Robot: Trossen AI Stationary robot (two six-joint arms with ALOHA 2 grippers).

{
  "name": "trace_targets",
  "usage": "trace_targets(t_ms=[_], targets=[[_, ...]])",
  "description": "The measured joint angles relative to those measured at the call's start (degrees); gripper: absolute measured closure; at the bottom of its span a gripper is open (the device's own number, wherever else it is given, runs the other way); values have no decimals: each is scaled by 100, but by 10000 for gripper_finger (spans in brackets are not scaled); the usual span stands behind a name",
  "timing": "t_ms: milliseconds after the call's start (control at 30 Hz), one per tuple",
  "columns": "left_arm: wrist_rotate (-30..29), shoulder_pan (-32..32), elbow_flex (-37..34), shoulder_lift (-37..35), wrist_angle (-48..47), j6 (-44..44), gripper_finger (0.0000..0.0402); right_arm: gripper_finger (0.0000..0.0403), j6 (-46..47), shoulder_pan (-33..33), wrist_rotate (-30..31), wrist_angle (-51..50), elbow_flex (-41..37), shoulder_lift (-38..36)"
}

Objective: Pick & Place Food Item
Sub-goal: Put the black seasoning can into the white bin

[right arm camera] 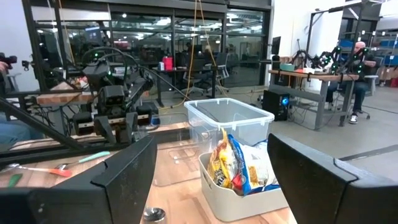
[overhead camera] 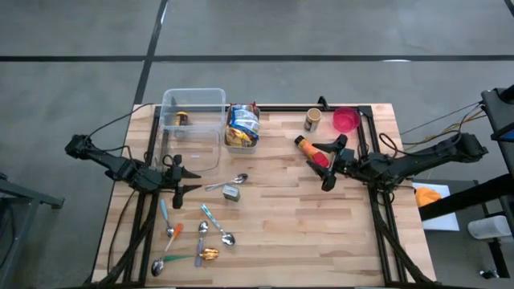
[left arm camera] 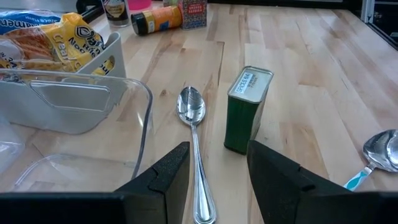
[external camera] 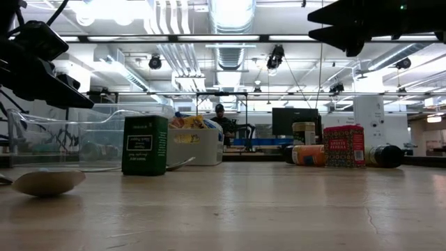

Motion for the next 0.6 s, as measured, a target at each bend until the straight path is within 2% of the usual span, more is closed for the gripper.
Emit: trace_targets(t_ms=[33, 200, 267, 367, 600], targets=[[-26, -1, -2, 0, 62, -91, 238, 99, 2, 0, 0, 6, 0, -2], [-345, 2, -1, -13, 1007, -2097, 238, 99, 2, 0, 0, 6, 0, -2], [-391, 18, 101, 13, 1008, -2211, 238, 99, 2, -2, 0, 0, 0, -2], [-108, 18, 351, 263, 930, -2209, 238, 99, 2, -2, 0, 3, 0, -2], [-227, 38, 1463, 1926, 320, -2119, 238, 99, 0, -2, 2, -11, 0, -2]])
